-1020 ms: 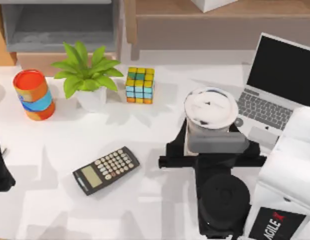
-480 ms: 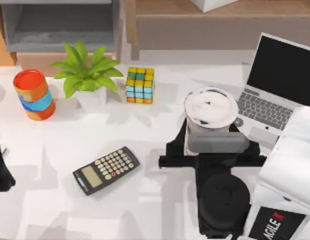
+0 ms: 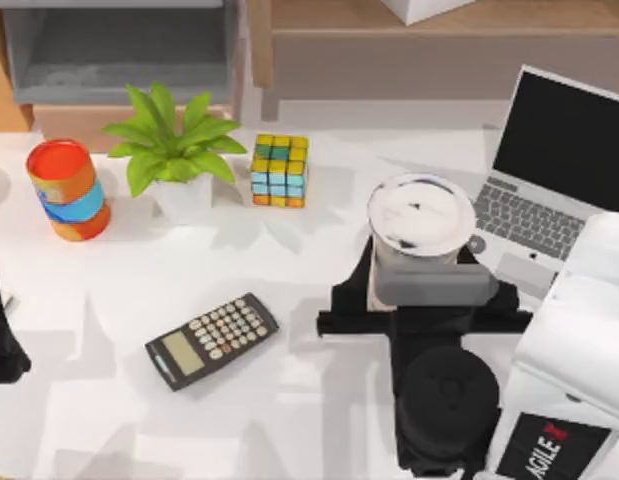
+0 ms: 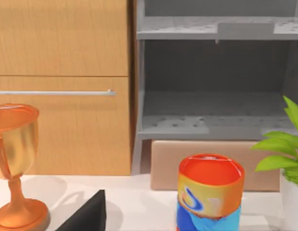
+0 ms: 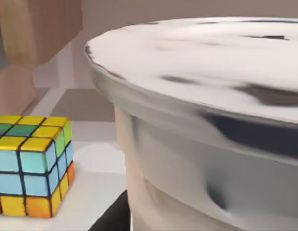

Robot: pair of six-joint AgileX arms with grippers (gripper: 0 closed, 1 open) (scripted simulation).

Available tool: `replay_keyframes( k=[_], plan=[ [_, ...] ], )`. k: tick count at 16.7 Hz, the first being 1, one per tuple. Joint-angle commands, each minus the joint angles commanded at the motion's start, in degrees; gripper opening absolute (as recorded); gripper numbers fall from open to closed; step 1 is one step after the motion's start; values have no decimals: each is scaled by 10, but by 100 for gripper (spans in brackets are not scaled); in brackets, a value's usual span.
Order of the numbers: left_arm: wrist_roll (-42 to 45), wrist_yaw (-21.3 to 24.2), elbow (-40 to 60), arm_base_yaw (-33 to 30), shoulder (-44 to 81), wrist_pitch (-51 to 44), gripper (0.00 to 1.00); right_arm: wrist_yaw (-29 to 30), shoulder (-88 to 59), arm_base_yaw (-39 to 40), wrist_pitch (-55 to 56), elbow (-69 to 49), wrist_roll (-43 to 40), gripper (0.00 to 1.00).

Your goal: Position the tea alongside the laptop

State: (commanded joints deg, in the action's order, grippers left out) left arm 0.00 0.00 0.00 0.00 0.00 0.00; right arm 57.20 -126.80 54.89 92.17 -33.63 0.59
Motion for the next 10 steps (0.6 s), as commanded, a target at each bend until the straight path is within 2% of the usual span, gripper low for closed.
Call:
replay_keyframes(
  k=[10],
  plan=[
    [0, 0, 0, 0, 0, 0, 100, 0, 27, 0, -24, 2, 1, 0]
  ],
)
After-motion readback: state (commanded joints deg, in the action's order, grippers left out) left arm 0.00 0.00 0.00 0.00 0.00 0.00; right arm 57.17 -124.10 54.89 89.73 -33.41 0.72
